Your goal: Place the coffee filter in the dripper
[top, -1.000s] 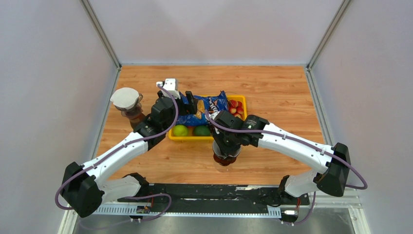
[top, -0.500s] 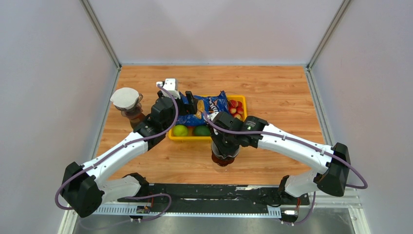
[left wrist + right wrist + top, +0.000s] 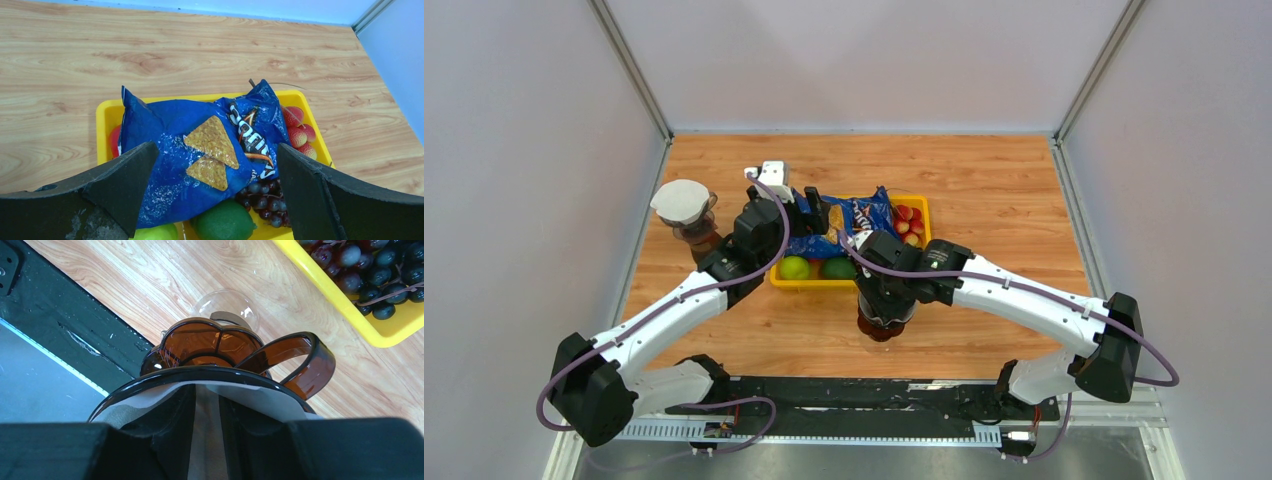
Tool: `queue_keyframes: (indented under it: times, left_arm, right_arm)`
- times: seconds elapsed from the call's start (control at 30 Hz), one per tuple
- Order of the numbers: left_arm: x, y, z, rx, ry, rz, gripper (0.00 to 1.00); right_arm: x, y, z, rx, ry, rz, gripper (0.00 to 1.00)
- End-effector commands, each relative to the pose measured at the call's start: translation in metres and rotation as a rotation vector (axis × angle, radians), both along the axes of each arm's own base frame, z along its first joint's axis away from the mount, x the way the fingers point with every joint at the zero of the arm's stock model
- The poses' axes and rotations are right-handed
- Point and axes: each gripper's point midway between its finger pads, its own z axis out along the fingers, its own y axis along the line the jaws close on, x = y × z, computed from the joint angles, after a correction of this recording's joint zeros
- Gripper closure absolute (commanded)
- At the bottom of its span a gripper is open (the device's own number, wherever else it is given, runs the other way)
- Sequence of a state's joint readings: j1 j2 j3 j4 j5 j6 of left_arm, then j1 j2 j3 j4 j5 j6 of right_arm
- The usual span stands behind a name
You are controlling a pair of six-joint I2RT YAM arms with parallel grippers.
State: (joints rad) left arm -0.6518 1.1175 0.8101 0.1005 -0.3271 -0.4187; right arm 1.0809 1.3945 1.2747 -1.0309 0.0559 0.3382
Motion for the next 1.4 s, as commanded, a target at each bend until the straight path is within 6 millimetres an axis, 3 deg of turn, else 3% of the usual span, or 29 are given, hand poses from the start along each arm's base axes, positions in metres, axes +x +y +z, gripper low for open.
queue_keyframes:
  times: [0.0, 0.37, 0.67, 0.77, 0.97, 1.07, 1.37]
  left_arm:
    - [-0.002, 0.004, 0.012, -0.033, -0.027, 0.007, 0.00]
    - [-0.001, 0.003, 0.013, -0.036, -0.029, 0.004, 0.00]
    - [-0.001, 0.003, 0.014, -0.037, -0.031, 0.006, 0.00]
    - [-0.001, 0.003, 0.013, -0.036, -0.030, 0.007, 0.00]
    - [-0.001, 0.004, 0.015, -0.038, -0.033, 0.006, 0.00]
    - [-0.001, 0.003, 0.014, -0.037, -0.032, 0.005, 0.00]
    - [-0.001, 0.003, 0.015, -0.038, -0.032, 0.002, 0.00]
  right_arm:
    - [0.000, 0.003, 0.004, 0.001, -0.005, -0.012, 0.66]
    - [0.000, 0.004, 0.011, 0.008, -0.013, -0.014, 0.53]
    - [0.001, 0.003, 0.012, -0.009, -0.015, -0.019, 0.50]
    - [0.001, 0.003, 0.011, -0.014, -0.015, -0.018, 0.50]
    - [0.000, 0.004, 0.013, -0.012, -0.019, -0.015, 0.66]
    - [0.001, 0.005, 0.016, -0.003, -0.026, -0.018, 0.68]
    - [0.001, 0.011, 0.030, 0.039, -0.034, -0.021, 0.62]
